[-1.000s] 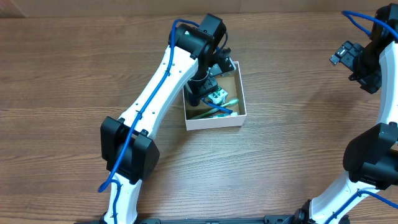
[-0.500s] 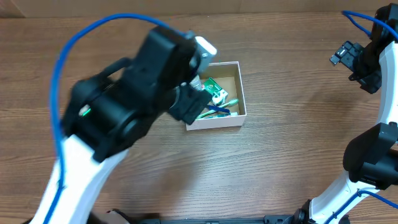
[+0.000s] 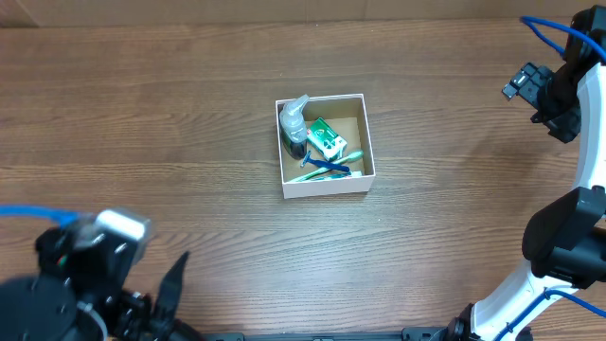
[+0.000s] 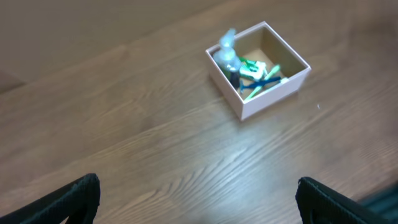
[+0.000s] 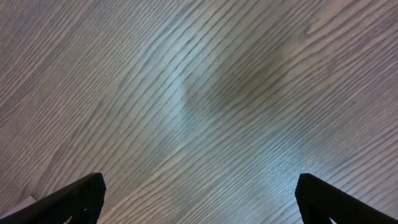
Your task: Pack container
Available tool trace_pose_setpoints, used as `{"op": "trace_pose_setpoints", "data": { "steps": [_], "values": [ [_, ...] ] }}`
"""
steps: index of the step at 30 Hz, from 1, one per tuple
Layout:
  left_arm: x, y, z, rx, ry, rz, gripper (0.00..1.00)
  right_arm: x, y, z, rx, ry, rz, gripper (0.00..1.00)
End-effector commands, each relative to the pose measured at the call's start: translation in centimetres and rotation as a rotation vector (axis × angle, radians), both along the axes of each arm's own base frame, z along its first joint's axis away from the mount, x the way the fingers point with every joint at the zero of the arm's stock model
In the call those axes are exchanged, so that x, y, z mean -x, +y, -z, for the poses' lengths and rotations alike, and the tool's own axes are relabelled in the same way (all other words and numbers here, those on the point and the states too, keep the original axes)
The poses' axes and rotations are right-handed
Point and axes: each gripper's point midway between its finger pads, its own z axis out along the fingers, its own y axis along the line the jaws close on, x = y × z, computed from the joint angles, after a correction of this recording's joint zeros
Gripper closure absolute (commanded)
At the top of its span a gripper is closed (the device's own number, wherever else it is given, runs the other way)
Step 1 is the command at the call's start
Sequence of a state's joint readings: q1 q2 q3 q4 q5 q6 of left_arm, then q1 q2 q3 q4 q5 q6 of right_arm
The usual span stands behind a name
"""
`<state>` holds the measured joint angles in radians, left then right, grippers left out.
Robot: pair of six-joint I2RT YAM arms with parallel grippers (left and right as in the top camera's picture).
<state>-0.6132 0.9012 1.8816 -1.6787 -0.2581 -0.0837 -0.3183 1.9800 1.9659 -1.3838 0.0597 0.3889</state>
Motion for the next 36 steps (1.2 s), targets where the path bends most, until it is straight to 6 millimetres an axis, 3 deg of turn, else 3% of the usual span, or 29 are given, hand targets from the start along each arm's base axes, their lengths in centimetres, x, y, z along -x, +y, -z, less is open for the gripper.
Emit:
{"op": "trace_pose_setpoints", "data": {
  "steps": [1, 5, 9, 13, 19, 25, 28, 36],
  "values": [
    [0.3, 3.1, 2.6, 0.050, -0.040, -0.219, 0.00, 0.0, -0.2, -0.4, 0.019, -0.006, 0.006, 0.00],
    [-1.6, 2.8, 4.7, 0.140, -0.202, -0.271, 0.00, 0.0, -0.2, -0.4, 0.019, -0.006, 0.005, 0.00],
    [-6.5, 1.6, 7.4, 0.114, -0.490, -0.160, 0.00, 0.0, -0.2, -0.4, 0.019, -0.006, 0.005, 0.00],
    [-9.8, 0.8, 9.9, 0.146, -0.700, -0.074, 0.00, 0.0, -0.2, -0.4, 0.019, -0.006, 0.006, 0.00],
    [-10.5, 0.5, 14.4, 0.153, -0.834, -0.034, 0.00, 0.0, -0.2, -0.4, 0.019, -0.006, 0.005, 0.00],
    [-11.3, 0.7, 20.3, 0.158, -0.744, -0.047, 0.00, 0.0, -0.2, -0.4, 0.019, -0.006, 0.005, 0.00],
    [-11.3, 0.6, 23.9, 0.168, -0.603, -0.056, 0.00, 0.0, -0.2, -0.4, 0.019, -0.006, 0.005, 0.00],
    [-11.3, 0.5, 23.9, 0.173, -0.602, -0.053, 0.00, 0.0, -0.2, -0.4, 0.019, -0.006, 0.005, 0.00]
  ]
}}
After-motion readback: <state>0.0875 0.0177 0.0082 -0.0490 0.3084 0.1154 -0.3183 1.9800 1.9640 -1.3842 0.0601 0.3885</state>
